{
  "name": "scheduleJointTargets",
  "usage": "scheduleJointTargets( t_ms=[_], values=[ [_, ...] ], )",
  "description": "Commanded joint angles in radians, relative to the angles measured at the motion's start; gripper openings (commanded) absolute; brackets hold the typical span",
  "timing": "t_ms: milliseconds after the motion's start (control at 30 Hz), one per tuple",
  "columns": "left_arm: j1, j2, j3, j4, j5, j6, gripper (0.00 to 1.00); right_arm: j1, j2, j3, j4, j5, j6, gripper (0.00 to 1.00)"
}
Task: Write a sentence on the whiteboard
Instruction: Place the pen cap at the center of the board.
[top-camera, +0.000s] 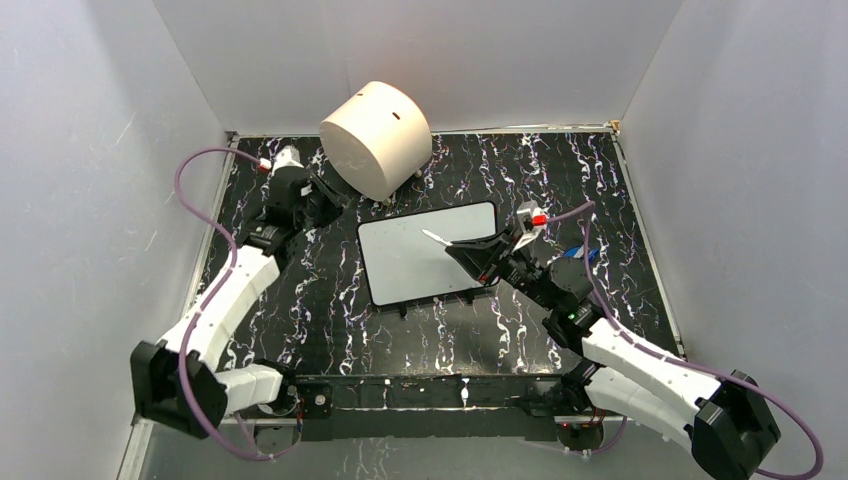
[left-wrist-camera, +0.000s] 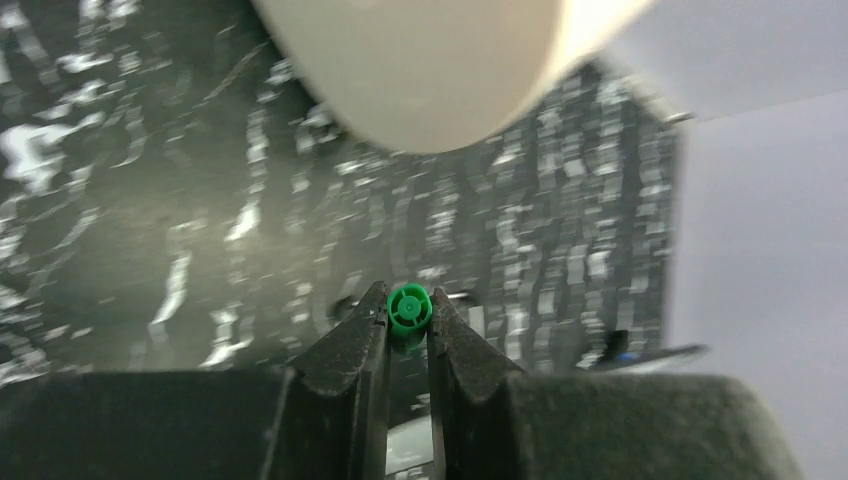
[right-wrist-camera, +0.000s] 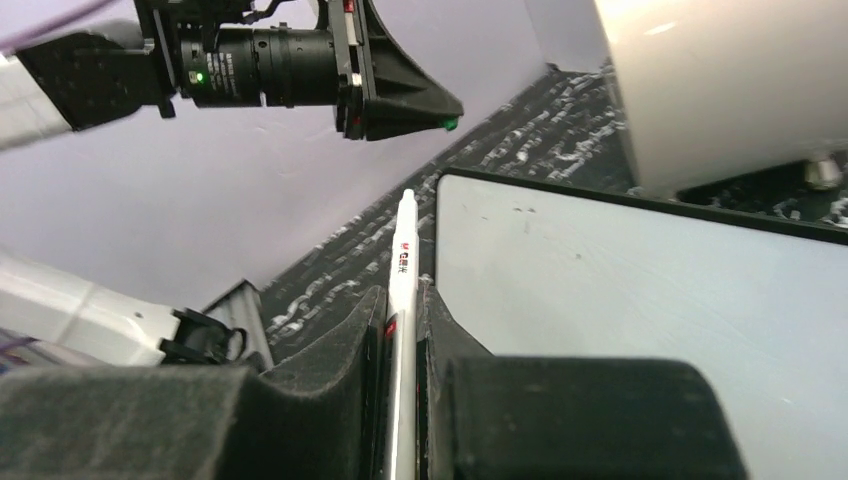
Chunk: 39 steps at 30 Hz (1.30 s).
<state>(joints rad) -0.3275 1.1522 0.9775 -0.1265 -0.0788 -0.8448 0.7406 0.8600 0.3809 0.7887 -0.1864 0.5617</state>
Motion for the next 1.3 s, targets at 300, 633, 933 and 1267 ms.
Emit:
scheduleJointTargets(
  t_ms=[300, 633, 933, 1267],
  values=[
    [0.188, 0.355, 0.143, -0.436, -0.035, 0.415, 0.0, -0.003, -0.065, 0.141, -0.347, 0.116, -0.296, 0.0],
    [0.288, 0.582, 0.232, -0.476, 0.005, 0.48, 0.0, -0.003, -0.049, 0.149, -0.369, 0.129, -0.343, 0.0],
    [0.326, 0.678, 0.246, -0.479, 0.029, 0.506, 0.07, -0.003, -0.047, 0.146, -0.359, 0.122, -0.35, 0.0],
    [0.326, 0.683, 0.242, -0.495, -0.009, 0.523, 0.24, -0.003, -0.07, 0.166, -0.409, 0.133, -0.347, 0.0]
  ],
)
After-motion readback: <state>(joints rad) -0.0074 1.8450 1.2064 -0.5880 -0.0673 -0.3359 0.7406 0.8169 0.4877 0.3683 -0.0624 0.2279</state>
